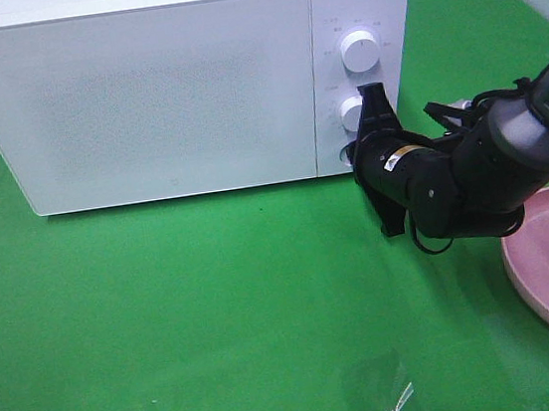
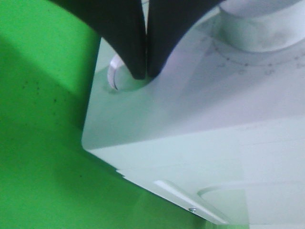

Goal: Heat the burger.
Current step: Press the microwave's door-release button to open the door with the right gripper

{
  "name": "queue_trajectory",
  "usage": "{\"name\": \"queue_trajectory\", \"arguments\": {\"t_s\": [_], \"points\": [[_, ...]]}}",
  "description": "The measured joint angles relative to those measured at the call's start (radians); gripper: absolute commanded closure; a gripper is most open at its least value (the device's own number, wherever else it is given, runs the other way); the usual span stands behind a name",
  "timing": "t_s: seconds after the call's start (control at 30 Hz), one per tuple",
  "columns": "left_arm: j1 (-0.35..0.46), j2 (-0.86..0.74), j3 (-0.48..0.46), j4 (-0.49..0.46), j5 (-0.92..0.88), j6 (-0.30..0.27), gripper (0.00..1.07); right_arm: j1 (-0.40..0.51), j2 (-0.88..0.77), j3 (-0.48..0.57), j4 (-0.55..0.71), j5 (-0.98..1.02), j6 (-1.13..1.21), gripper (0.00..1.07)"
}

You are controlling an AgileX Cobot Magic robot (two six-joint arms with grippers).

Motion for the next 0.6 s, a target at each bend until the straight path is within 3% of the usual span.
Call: {"name": "queue_trajectory", "arguments": {"t_s": [0.6], "points": [[0.0,0.0,0.0,0.0,0.0,0.0,0.08,0.011,0.05,0.004,-0.009,-0.128,0.001,1.07]]}}
